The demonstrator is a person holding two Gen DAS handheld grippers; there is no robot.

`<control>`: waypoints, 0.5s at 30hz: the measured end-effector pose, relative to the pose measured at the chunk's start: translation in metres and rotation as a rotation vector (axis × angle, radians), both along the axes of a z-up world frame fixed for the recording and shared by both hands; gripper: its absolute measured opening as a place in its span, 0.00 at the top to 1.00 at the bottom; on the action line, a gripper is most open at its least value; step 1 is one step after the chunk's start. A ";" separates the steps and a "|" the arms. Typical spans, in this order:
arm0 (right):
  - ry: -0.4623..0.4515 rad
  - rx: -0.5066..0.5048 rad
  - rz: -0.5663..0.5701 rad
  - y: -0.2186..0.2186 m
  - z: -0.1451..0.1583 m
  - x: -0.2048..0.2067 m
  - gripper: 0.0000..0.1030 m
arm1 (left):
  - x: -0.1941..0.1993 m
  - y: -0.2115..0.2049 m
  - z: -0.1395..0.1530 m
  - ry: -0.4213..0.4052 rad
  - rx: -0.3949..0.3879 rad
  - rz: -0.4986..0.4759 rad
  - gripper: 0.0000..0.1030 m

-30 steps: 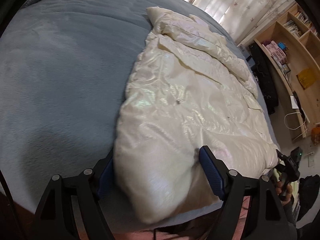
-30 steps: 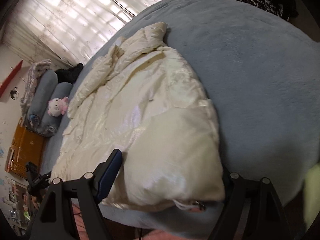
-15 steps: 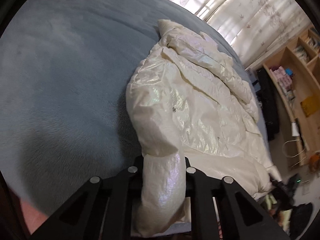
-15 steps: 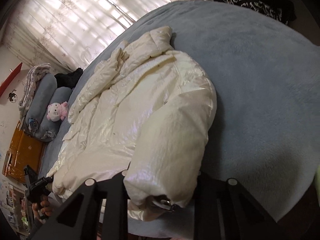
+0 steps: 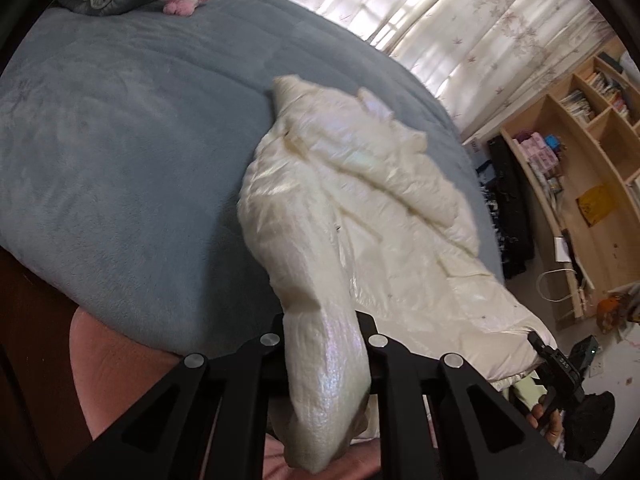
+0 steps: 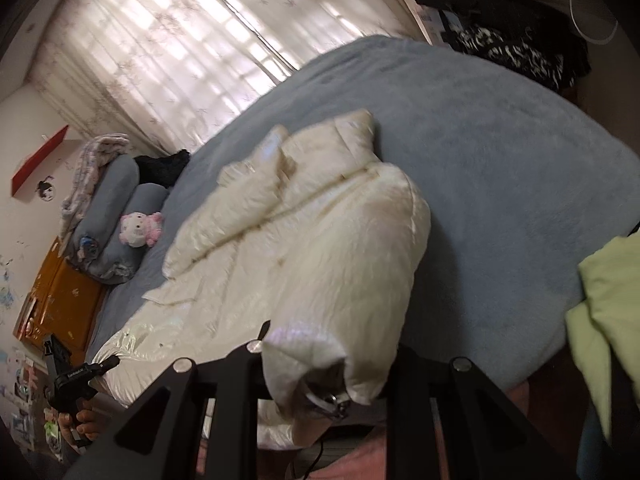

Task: Fold large clothes
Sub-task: 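Grasp the jacket hem with both grippers and lift it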

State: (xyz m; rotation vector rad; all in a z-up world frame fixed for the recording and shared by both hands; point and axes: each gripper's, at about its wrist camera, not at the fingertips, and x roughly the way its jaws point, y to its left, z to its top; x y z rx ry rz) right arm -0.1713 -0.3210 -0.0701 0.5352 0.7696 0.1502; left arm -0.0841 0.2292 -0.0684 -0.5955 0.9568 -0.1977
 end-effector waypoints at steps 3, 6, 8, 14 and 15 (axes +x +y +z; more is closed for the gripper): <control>-0.053 0.006 0.001 -0.003 0.022 0.002 0.80 | 0.009 0.001 0.022 -0.026 -0.038 0.014 0.91; -0.099 0.018 0.003 -0.004 0.036 0.019 0.80 | 0.032 0.009 0.031 -0.032 -0.121 0.045 0.91; -0.124 0.032 -0.006 -0.005 0.043 0.036 0.80 | 0.054 0.016 0.036 -0.038 -0.167 0.068 0.91; -0.170 0.124 -0.020 -0.017 0.058 0.124 0.79 | 0.156 0.023 0.046 -0.073 -0.213 0.126 0.90; -0.166 0.147 -0.027 -0.021 0.058 0.150 0.79 | 0.179 0.024 0.046 -0.077 -0.214 0.141 0.90</control>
